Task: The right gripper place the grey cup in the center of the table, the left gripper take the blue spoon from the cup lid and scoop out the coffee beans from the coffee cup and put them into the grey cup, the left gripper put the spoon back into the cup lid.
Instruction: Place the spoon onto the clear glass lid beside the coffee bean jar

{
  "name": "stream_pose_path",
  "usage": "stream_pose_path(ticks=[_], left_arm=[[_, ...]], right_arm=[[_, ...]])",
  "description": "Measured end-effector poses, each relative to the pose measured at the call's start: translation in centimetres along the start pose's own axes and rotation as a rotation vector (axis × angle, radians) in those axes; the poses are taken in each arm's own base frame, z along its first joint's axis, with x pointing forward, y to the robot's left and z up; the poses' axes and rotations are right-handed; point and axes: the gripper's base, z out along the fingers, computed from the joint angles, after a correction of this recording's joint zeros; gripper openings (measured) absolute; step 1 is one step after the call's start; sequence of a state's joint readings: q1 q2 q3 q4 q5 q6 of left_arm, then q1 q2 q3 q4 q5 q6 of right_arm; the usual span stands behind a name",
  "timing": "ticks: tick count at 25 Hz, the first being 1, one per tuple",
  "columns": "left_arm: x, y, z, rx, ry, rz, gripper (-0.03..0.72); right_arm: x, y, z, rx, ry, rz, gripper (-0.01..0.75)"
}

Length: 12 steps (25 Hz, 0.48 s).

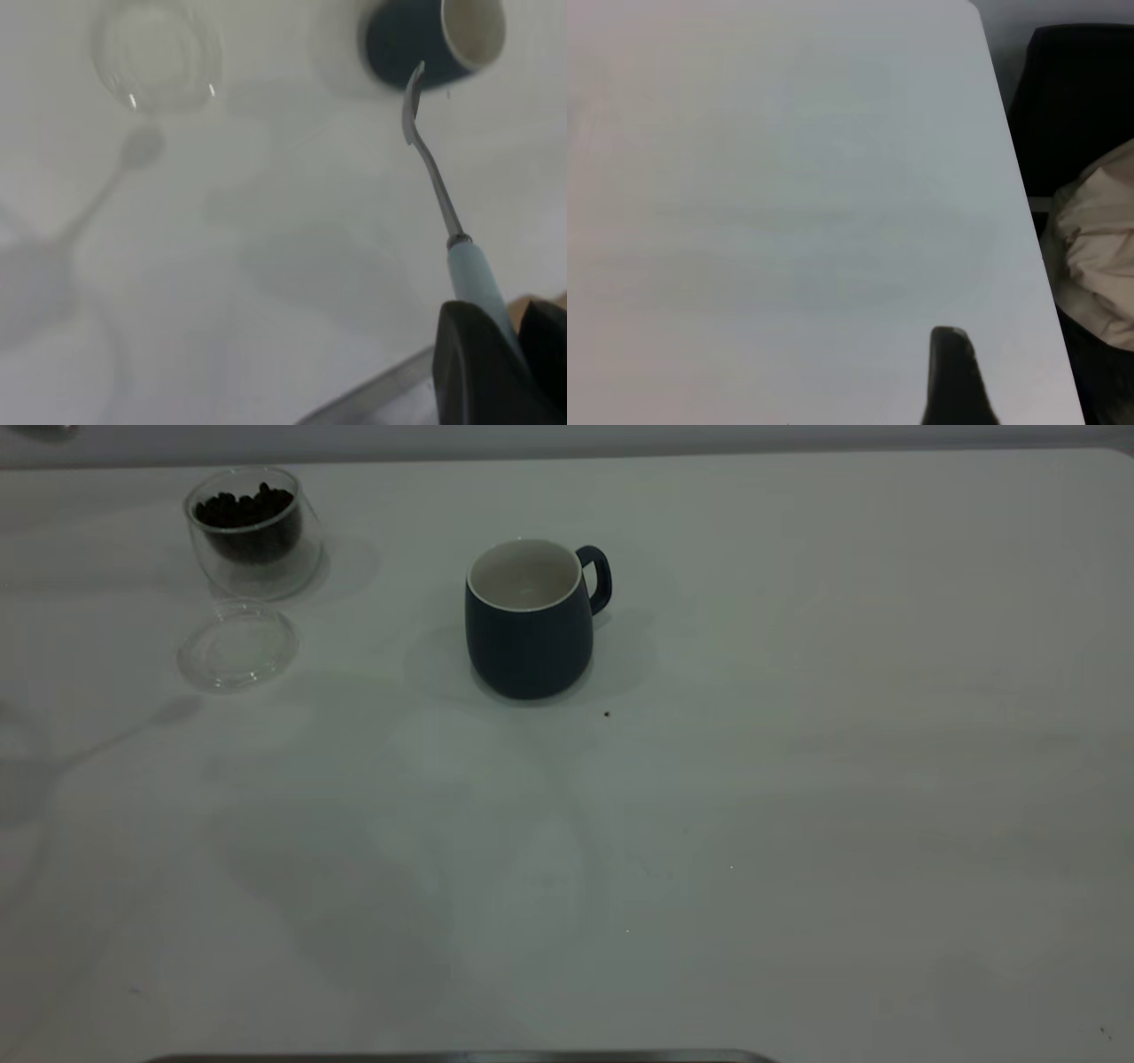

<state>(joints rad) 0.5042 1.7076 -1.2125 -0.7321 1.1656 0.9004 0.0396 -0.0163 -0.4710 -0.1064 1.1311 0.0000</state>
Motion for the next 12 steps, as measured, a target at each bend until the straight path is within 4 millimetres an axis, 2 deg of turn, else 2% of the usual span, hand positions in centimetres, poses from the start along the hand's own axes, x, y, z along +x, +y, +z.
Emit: stream_pose_path(ticks=[4,12], left_arm=[[0.8,1.5,1.6,0.029,0.036,-0.025,0.132],[1.1,6.1,6.0,0.035,0.056,-0.135,0.132]], right_arm=[[0.0,0.0,0.0,0.000,0.000,0.000,0.453],[0.0,0.0,0.0,0.000,0.000,0.000,0.453]])
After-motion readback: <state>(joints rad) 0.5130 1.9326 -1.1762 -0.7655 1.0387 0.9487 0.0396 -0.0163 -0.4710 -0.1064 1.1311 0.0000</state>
